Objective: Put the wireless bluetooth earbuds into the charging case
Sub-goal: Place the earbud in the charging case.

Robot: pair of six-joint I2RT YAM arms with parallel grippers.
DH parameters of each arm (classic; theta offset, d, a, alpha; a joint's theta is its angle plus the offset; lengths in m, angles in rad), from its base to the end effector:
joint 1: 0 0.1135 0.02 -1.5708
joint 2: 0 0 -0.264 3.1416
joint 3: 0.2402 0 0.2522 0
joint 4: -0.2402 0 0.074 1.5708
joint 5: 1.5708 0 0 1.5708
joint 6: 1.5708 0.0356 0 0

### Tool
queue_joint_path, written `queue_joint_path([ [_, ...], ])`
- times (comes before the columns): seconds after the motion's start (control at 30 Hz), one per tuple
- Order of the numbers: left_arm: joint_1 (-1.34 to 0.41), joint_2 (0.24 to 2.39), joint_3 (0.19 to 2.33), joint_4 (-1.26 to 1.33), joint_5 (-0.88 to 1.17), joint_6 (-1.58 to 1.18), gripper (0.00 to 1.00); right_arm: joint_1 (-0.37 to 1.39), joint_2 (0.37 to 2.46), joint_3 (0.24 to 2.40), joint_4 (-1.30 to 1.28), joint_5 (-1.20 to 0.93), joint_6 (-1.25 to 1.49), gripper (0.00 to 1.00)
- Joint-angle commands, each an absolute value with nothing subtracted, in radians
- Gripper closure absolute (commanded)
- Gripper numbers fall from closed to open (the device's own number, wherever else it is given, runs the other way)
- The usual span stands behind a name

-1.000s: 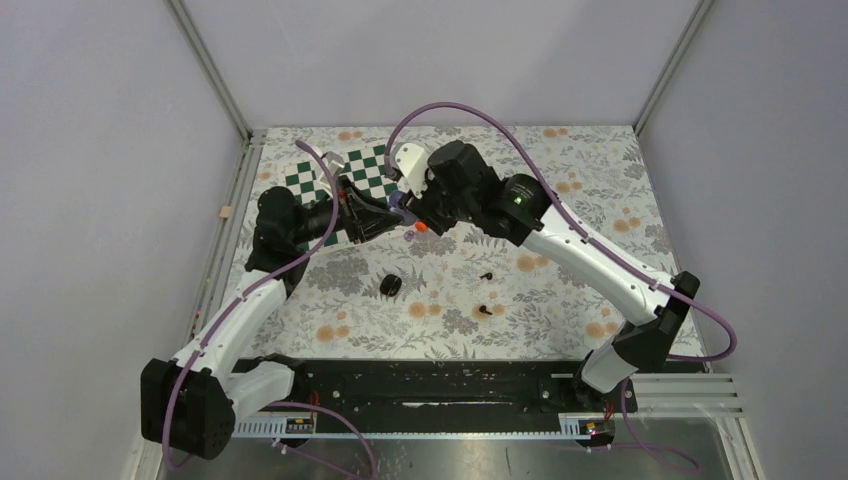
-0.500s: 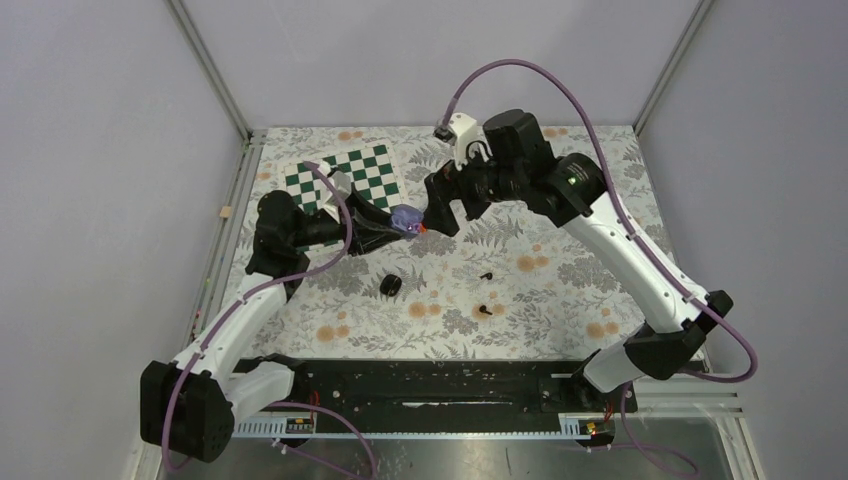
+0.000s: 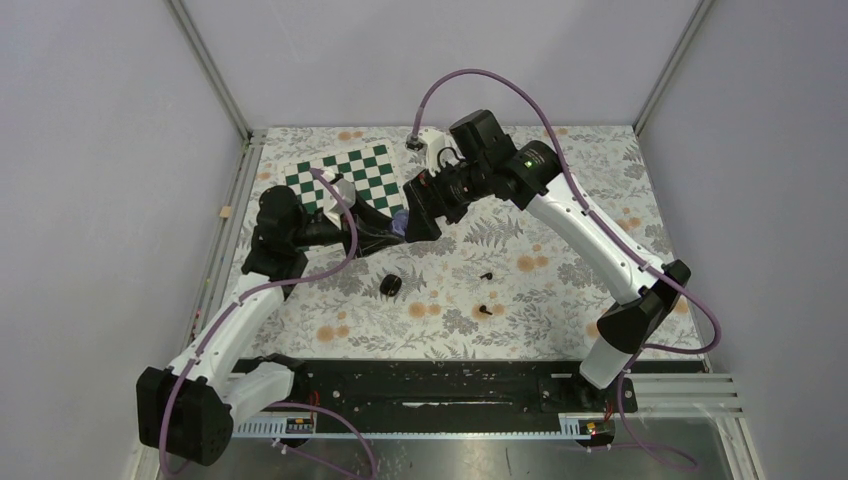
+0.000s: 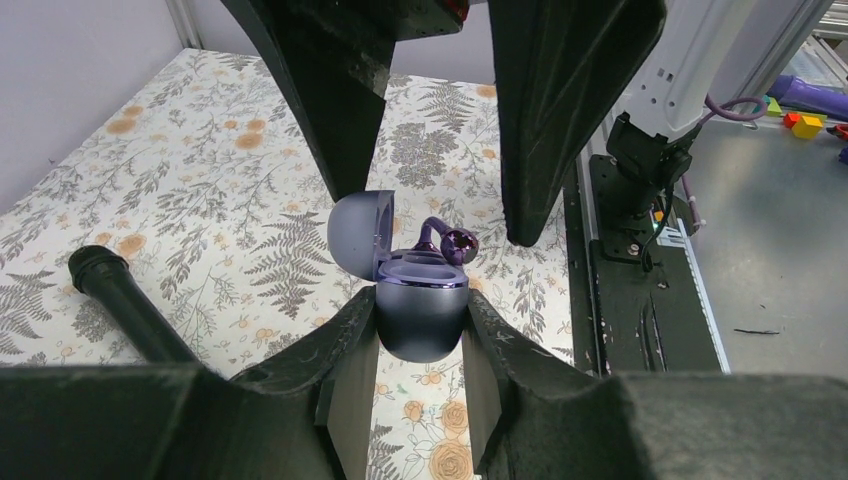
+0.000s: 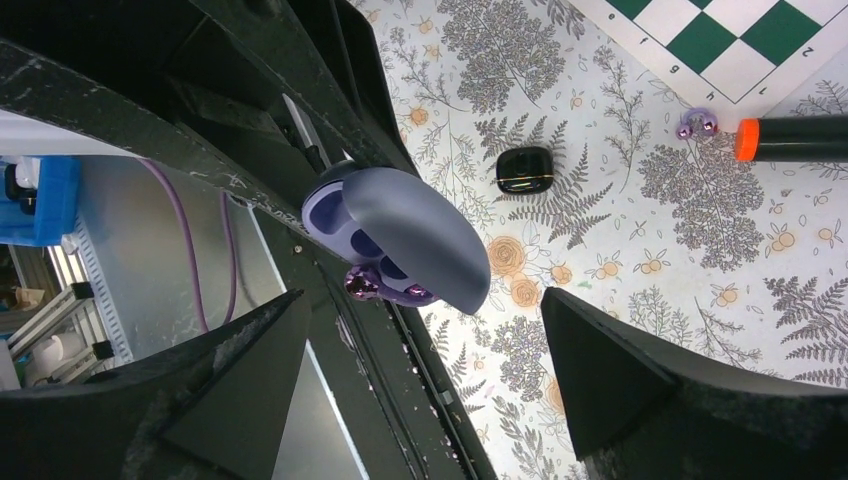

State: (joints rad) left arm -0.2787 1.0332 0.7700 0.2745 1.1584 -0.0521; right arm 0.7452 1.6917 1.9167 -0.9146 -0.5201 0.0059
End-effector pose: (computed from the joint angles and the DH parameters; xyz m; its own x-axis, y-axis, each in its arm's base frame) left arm 0.2075 -0.0933 0.3355 -0.0408 -0.0100 -0.9991 0.9902 0.1330 -0.0417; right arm 0.2512 0.2559 0.4220 -0.4727 -0.4292 -0.7696 -0.8675 0.3803 0.3207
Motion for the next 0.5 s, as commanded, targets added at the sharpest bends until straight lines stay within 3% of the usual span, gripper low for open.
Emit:
queue_joint_path([
  [0.0,-0.284,1.004,0.818,0.288,1.198,-0.029,1.00,0.740,1.679,1.935,-0.925,-0.555,0.007,0.08],
  [0.3,-0.283,1.002,0.819,0.288,1.205,-0.055,1.00,0.718,1.692,1.917,-0.912,-0.546,0.048,0.17],
  [0.47,-0.284,1.009,0.822,0.291,1.199,-0.071,1.00,0.714,1.695,1.917,-0.907,-0.576,0.042,0.14],
])
